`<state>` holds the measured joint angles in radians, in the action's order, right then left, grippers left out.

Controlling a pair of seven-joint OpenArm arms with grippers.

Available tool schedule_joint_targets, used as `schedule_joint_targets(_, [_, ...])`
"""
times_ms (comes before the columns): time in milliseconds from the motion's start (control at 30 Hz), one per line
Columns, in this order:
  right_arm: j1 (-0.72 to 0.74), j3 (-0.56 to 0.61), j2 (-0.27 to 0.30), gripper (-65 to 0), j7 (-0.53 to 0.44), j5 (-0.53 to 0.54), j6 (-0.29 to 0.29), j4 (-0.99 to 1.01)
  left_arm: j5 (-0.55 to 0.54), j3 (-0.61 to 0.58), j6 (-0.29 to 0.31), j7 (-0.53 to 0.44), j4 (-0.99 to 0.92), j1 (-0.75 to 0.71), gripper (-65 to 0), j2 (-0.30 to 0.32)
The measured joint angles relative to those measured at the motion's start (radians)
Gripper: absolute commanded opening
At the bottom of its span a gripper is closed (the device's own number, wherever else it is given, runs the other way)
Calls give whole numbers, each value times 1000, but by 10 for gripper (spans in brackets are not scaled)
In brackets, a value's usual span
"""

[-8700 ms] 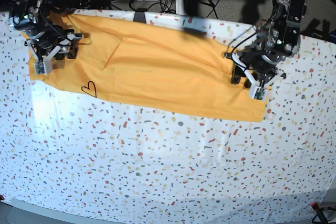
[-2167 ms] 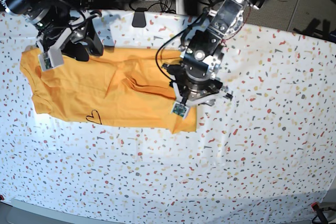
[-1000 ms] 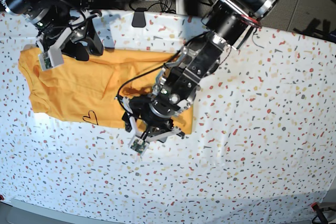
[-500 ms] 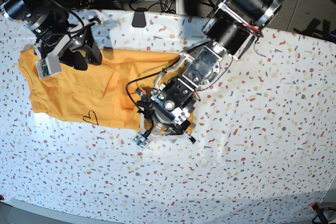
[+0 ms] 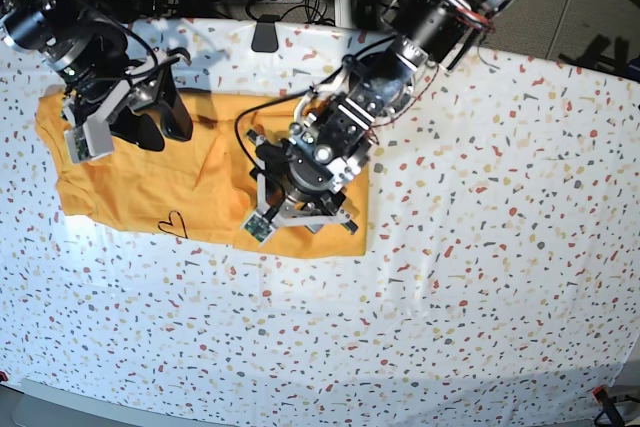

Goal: Fold the T-shirt properly
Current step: 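Lower the left gripper and press the folded end onto the shirt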

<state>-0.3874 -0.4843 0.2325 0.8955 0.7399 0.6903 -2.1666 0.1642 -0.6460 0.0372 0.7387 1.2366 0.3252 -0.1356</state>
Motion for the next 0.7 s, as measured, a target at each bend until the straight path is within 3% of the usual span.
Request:
schedule_joint_targets(233, [2, 0, 0, -402, 0, 0, 0, 0, -115, 3, -3, -11, 1, 31, -390, 0])
schedule_joint_targets(333, [3, 0, 0, -402, 0, 0, 0, 0, -168, 2, 0, -89, 0, 27, -390, 0])
schedule_joint_targets(500, [3, 0, 0, -402, 0, 0, 0, 0, -150, 2, 2, -137, -8, 32, -390, 0])
schedule_joint_targets(700, [2, 0, 0, -402, 0, 0, 0, 0, -131, 2, 8, -206, -145, 32, -390, 1])
